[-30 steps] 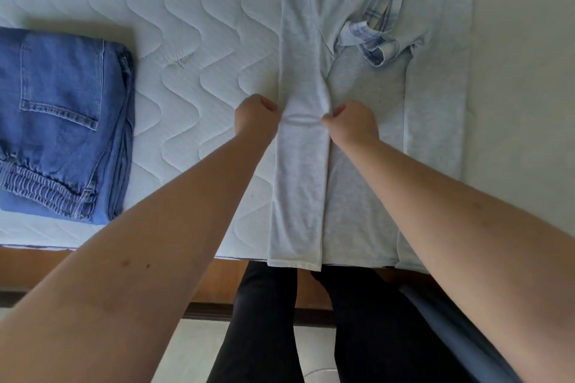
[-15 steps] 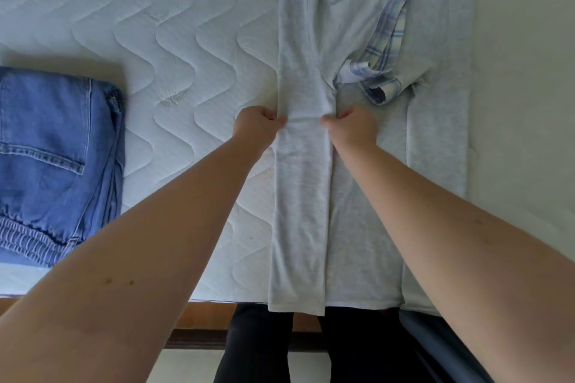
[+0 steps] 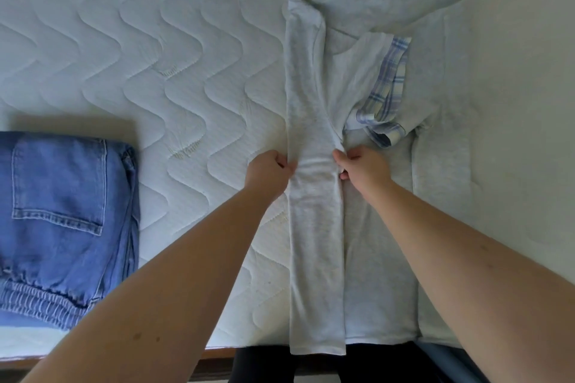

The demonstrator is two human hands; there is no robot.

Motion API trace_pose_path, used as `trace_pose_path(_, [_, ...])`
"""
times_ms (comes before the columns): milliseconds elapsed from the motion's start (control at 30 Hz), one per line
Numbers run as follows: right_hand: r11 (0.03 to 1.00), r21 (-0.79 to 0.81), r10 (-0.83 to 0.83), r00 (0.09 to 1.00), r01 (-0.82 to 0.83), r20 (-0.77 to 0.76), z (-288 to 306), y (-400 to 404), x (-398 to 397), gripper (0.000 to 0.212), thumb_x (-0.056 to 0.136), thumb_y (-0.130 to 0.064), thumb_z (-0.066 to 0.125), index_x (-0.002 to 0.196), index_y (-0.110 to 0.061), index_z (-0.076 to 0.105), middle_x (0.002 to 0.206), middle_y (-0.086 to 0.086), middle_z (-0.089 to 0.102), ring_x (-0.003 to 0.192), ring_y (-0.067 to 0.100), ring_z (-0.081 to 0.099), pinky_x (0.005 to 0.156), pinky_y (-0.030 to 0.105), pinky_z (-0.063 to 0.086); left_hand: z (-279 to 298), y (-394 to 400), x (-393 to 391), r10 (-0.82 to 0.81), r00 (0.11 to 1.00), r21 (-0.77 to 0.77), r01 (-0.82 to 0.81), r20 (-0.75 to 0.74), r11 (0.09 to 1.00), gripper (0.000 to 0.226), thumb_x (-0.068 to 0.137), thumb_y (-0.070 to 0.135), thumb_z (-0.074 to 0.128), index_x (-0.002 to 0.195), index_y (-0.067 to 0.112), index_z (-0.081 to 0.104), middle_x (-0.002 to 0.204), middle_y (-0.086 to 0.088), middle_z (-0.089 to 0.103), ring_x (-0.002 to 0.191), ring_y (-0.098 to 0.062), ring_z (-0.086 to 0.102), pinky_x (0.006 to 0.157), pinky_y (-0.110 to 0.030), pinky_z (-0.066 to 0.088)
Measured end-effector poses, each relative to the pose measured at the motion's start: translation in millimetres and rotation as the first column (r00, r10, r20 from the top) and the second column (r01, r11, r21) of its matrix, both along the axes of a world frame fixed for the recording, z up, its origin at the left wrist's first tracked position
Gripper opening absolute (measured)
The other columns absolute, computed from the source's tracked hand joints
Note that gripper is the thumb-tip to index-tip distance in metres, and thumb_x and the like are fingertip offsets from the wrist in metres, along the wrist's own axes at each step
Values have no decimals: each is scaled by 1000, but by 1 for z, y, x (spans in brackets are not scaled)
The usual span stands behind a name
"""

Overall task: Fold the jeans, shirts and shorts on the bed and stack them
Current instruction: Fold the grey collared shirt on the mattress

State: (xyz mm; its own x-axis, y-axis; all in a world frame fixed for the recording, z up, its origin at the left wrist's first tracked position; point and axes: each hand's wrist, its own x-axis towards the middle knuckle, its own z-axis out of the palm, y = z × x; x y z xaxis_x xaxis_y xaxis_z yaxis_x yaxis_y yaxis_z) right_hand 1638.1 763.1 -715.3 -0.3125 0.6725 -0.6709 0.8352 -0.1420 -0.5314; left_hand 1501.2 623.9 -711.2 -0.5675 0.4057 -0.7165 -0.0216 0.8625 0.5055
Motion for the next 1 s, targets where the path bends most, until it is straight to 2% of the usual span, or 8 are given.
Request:
trace_pose_path(100, [999,-20,-39,999,39,-8,-7,3,1,27,85,-46,70,78,-22,61,60,-10,68,52,3,67,55,23,50,-5,1,5,-40,998,-42,38,-44,998,21,93,36,60,87,16,59,75,4,60,69,-14,57,54,-25,44])
trace_pose_path(267, [998,-52,-43,999,41,-32,-2,5,1,31,85,-43,72,83,-14,65,63,-4,71,57,13,70,66,36,58,-1,3,-4,-92,995,-64,89,-45,994,28,89,44,65,85,16,63,76,5,63,70,-11,61,62,-29,52])
trace_pose_path(467, [888,-81,456,844,-453,283,47,26,-19,52,95,-54,48,64,-13,58,63,3,65,55,15,60,58,29,45,22,35,-27,-304,920,-111,285,-247,952,31,93,50,56,90,20,55,80,4,62,76,-17,60,70,-33,50])
trace_pose_path(567, [899,7,427,881,-437,202,69,57,-34,53,97,-51,46,61,-16,61,51,-1,63,44,9,59,57,26,47,30,80,-49,-296,846,60,357,-443,932,20,98,34,54,101,15,58,96,-4,62,84,-24,61,74,-34,48])
trace_pose_path(700, [880,440,164,984,-180,76,67,115,-50,37,92,-48,56,112,-16,60,110,-1,64,100,23,61,81,32,44,32,151,-91,-411,701,90,559,-583,824,35,99,20,51,133,12,52,134,-9,50,106,-34,60,84,-43,50])
trace_pose_path(800, [921,373,57,984,-117,168,45,151,-51,69,86,-52,65,138,-14,41,137,11,47,127,31,45,99,44,39,32,196,-120,-566,591,-49,665,-575,745,42,98,20,53,140,14,46,145,-8,43,120,-34,55,93,-45,47])
trace_pose_path(900, [962,263,23,982,-73,189,28,166,-52,60,81,-53,71,123,-13,54,123,8,58,118,29,54,92,40,46,36,229,-139,-731,472,-200,756,-492,623,32,95,24,59,126,18,53,129,-9,53,115,-33,55,91,-41,43])
trace_pose_path(1000, [970,227,76,995,-89,67,24,172,-48,26,89,-36,65,95,-11,62,83,0,64,81,22,63,60,26,41,45,253,-147,-873,302,-377,811,-384,447,38,88,27,70,121,15,55,123,-11,55,111,-32,55,85,-39,43])
